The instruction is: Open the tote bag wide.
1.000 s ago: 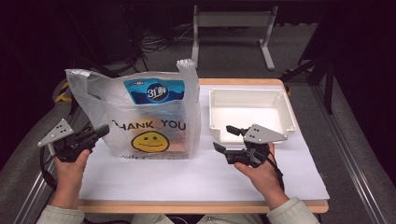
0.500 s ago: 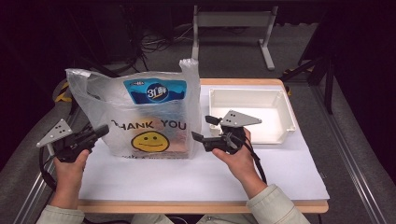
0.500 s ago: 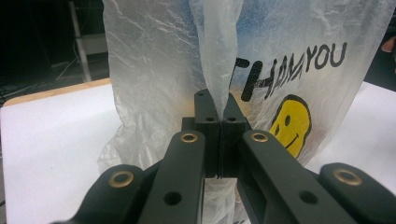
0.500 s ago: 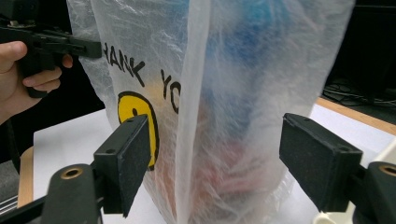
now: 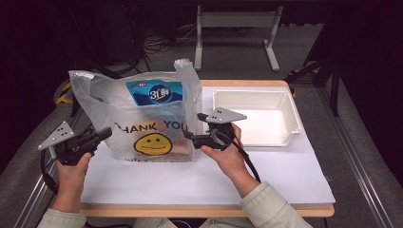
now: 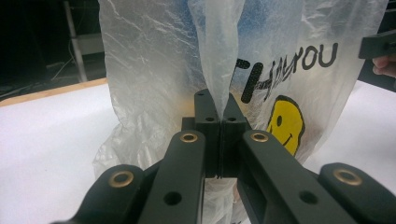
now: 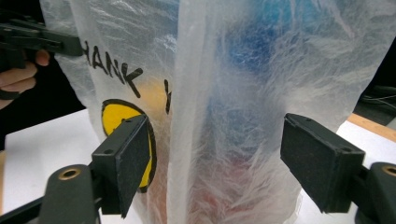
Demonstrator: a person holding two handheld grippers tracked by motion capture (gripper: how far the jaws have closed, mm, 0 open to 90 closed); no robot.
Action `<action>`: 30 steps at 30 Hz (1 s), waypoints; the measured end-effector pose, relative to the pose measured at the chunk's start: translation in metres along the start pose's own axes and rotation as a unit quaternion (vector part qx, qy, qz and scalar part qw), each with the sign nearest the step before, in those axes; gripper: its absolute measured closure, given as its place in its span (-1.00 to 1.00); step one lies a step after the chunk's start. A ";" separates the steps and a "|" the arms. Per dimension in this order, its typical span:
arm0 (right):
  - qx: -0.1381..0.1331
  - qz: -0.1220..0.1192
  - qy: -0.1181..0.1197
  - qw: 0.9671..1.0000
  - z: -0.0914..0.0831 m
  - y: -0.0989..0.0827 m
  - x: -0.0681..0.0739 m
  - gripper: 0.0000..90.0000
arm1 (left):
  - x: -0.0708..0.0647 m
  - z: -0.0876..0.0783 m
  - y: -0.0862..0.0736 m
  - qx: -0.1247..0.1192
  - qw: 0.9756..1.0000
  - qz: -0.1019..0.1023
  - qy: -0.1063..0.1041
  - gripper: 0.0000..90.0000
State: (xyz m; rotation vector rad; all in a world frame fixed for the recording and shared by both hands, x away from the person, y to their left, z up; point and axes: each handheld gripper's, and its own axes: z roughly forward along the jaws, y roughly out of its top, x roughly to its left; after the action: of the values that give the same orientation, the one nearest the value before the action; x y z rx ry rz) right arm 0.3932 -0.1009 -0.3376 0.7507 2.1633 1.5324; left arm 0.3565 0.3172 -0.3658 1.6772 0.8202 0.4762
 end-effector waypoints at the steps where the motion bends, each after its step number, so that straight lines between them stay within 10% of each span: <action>1: 0.000 0.001 -0.003 1.000 0.002 0.001 0.001 -0.45 | 0.000 0.000 0.000 0.000 1.000 0.000 0.000 0.99; 6: 0.007 -0.003 -0.018 1.000 0.010 0.003 0.002 -0.31 | -0.001 0.001 0.000 -0.001 1.000 0.001 -0.004 0.99; 18: 0.013 -0.016 -0.023 1.000 0.004 0.001 -0.004 0.93 | 0.001 -0.001 -0.002 -0.002 1.000 -0.002 -0.003 0.99; 30: 0.008 0.011 -0.009 1.000 -0.003 -0.009 -0.013 0.97 | 0.005 0.001 -0.005 0.006 1.000 -0.010 0.005 0.97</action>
State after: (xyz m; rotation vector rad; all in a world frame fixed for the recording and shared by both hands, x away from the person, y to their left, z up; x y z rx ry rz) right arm 0.3995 -0.1133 -0.3447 0.7927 2.1632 1.5140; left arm 0.3592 0.3203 -0.3717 1.6775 0.8477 0.4671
